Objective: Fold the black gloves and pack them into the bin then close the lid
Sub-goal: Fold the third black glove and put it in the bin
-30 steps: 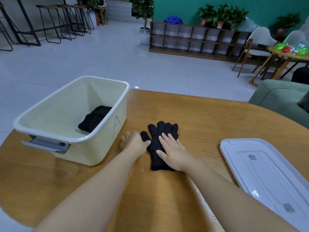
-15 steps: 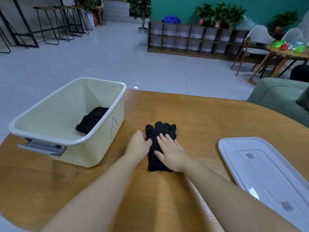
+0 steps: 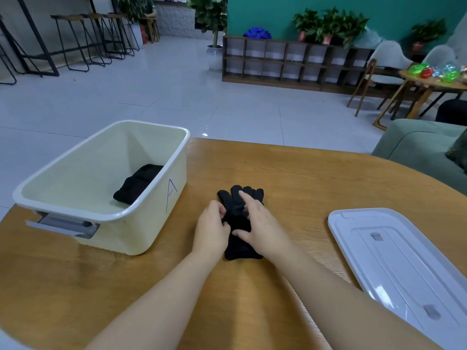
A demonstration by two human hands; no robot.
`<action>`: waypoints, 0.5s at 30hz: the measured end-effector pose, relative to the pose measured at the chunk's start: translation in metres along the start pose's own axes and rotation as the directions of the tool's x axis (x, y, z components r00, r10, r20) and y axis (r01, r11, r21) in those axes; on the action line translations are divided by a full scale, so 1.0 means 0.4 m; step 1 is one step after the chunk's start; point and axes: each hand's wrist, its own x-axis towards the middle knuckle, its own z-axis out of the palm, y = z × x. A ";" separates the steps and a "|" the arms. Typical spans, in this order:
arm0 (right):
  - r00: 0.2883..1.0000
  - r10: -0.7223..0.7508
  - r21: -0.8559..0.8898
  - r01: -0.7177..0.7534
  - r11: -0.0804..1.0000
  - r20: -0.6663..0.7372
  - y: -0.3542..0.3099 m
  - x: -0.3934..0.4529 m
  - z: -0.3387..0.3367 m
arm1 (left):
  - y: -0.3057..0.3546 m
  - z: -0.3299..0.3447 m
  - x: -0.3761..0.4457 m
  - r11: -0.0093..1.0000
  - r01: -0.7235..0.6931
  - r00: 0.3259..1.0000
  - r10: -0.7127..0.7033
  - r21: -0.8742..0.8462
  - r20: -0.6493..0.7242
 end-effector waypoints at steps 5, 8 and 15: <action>0.998 -0.023 0.046 0.026 0.999 -0.063 0.014 0.005 0.007 | 0.002 -0.004 -0.009 0.971 -0.208 0.978 0.206 0.114 0.033; 0.993 -0.026 0.064 0.034 0.997 -0.114 0.020 0.009 0.008 | -0.009 -0.007 -0.012 0.943 -0.286 0.957 0.273 0.167 0.097; 0.962 -0.219 -0.362 0.147 0.921 -0.166 0.049 0.017 0.020 | -0.039 -0.034 0.002 0.888 -0.406 0.889 0.329 0.218 0.319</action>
